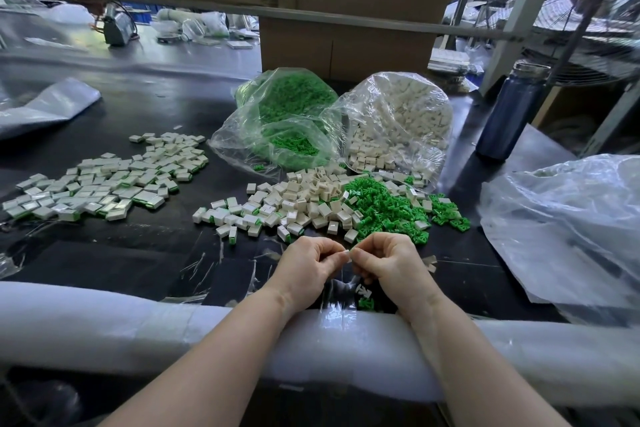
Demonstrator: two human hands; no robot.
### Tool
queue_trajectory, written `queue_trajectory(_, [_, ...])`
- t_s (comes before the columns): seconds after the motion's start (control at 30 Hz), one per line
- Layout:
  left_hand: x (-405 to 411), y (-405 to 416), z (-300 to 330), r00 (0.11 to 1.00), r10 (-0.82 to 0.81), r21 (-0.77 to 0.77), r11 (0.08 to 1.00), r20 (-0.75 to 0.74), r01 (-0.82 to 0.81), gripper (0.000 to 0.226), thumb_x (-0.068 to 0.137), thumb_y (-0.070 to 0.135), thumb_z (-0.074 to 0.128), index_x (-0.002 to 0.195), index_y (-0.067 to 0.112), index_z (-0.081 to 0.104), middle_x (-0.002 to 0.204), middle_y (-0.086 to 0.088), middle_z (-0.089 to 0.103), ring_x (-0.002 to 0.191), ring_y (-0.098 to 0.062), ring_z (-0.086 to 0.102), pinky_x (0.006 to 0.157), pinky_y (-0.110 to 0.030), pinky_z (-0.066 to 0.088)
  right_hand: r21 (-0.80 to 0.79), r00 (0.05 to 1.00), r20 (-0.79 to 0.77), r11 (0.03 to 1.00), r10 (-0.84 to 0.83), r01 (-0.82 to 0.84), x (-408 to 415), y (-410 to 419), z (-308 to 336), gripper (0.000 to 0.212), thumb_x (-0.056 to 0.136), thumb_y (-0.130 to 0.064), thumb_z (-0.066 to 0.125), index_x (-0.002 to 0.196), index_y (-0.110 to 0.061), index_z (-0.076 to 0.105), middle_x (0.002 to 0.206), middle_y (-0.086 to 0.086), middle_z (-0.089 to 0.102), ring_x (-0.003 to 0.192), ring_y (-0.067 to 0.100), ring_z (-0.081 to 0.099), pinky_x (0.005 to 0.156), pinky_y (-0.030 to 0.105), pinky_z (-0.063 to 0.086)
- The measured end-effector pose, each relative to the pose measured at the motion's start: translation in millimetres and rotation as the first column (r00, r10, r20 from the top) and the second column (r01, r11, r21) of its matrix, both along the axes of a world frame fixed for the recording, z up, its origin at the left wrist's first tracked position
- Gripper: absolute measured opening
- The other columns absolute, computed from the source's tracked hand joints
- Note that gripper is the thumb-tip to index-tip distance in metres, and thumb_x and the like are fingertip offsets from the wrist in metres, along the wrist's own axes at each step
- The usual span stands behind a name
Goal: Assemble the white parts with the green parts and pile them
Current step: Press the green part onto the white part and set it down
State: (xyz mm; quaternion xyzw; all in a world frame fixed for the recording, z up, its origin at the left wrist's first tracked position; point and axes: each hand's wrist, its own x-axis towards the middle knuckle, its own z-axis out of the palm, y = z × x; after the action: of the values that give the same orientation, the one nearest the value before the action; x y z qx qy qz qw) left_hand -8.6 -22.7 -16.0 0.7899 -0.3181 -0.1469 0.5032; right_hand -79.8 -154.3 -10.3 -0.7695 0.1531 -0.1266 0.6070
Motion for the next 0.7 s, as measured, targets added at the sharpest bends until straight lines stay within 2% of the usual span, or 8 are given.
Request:
queue_trajectory(0.17, [0.0,0.0,0.5,1.0,-0.008,-0.015,1.0,-0.018,0.008,0.013,0.09,0.019,0.059,0.09,0.014,0.071,0.075,0.005,0.067,0.071,-0.005,0.061,0.075,-0.022,0.05,0.007,0.999,0.03,1.0,-0.017,0.017,0.0,0.1,0.2,0.016,0.083,-0.002,0.066,0.068,-0.009,0.065,0.054,0.003,0.062,0.047,0.009,0.055,0.046,0.018,0.046])
queue_trajectory(0.37, [-2.0,-4.8,-0.1,0.998,-0.001,-0.099,0.995,-0.066,-0.006,0.016,0.089,0.019,0.06,0.1,0.011,0.07,0.088,-0.003,0.072,0.083,-0.014,0.068,0.081,-0.026,0.054,0.224,0.99,0.123,0.974,-0.076,0.047,0.3,0.1,-0.2,0.014,0.079,0.004,0.068,0.069,-0.005,0.065,0.054,0.005,0.066,0.046,0.011,0.062,0.042,0.017,0.047])
queue_trajectory(0.53, [-3.2,-4.9,0.5,0.995,0.024,-0.15,0.988,-0.093,-0.038,0.013,0.088,0.014,0.061,0.089,0.027,0.066,0.077,-0.002,0.066,0.077,-0.017,0.065,0.079,-0.028,0.055,0.225,0.987,0.157,0.974,-0.041,0.005,0.0,-0.1,-0.7,0.016,0.077,0.003,0.07,0.066,-0.008,0.064,0.055,0.003,0.066,0.046,0.009,0.06,0.042,0.017,0.045])
queue_trajectory(0.7, [-3.3,-4.3,1.3,0.995,0.044,-0.125,0.991,-0.086,-0.055,0.011,0.086,0.01,0.06,0.087,0.019,0.067,0.07,0.0,0.059,0.071,-0.016,0.057,0.078,-0.036,0.052,0.202,0.985,0.171,0.979,-0.006,-0.029,0.0,0.2,-0.3,0.014,0.075,0.006,0.071,0.067,-0.005,0.065,0.054,0.002,0.066,0.045,0.007,0.059,0.042,0.015,0.044])
